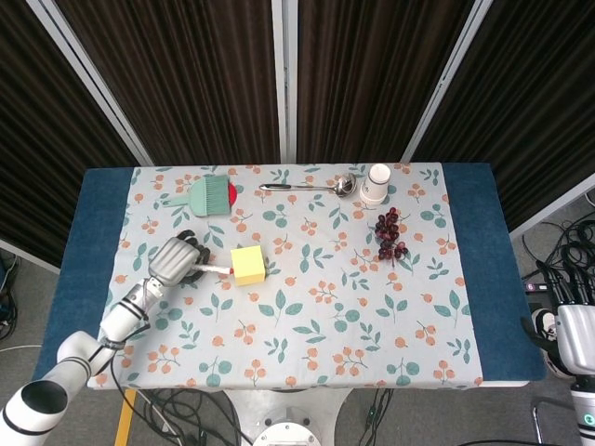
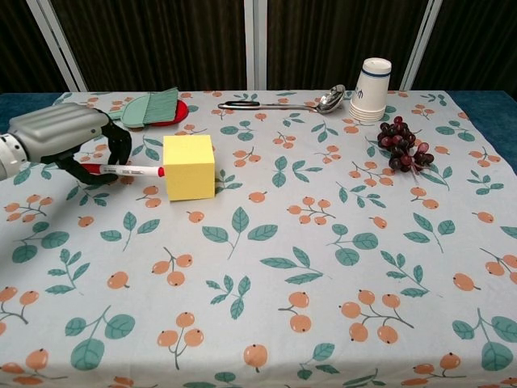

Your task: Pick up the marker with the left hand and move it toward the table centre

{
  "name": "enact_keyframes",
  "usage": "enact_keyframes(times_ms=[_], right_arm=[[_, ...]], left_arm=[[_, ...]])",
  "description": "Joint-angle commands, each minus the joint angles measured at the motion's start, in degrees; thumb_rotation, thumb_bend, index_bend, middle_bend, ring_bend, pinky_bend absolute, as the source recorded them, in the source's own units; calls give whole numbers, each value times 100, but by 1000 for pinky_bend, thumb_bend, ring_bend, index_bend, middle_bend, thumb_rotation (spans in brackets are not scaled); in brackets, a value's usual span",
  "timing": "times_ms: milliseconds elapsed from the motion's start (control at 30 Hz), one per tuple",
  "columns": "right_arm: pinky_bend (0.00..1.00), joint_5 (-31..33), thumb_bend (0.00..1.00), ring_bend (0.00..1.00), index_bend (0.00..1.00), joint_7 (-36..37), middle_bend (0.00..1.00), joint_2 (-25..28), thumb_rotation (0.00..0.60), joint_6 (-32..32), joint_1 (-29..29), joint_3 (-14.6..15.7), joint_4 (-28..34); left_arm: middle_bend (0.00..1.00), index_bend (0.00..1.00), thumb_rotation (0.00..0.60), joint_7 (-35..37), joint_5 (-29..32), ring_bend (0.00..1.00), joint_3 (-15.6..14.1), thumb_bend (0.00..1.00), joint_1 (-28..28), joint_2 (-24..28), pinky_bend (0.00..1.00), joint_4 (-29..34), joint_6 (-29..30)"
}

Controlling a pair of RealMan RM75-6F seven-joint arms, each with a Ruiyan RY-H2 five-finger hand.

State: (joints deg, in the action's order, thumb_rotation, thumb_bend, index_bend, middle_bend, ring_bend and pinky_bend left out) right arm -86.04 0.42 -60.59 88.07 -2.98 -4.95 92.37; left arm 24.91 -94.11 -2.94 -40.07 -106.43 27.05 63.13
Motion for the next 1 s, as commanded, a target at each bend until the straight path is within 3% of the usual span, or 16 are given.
enact_keyframes(times_ms=[33, 300, 667, 1000], right_arm=[[0, 5, 153, 0, 55, 33, 152, -2, 600, 8, 13, 3, -23], [0, -8, 153, 0, 55, 154, 152, -8, 600, 29, 22, -9, -105], [0, -66, 153, 0, 55, 386, 152, -79, 600, -5, -4, 9, -320], [0, -33, 153, 0, 55, 411, 153, -45, 600, 82, 66, 5, -334]], left_arm=[[696, 663, 600, -189, 83, 438, 107, 445, -130, -52, 250, 161, -101], [696, 663, 600, -771, 485, 438, 394, 449, -229, 12, 250, 692, -547], [695, 663, 600, -1678, 1090, 438, 589, 454, 158, 776, 250, 2259, -782], [695, 662, 600, -2145, 1458, 438, 951, 454, -232, 576, 250, 2469, -1311]])
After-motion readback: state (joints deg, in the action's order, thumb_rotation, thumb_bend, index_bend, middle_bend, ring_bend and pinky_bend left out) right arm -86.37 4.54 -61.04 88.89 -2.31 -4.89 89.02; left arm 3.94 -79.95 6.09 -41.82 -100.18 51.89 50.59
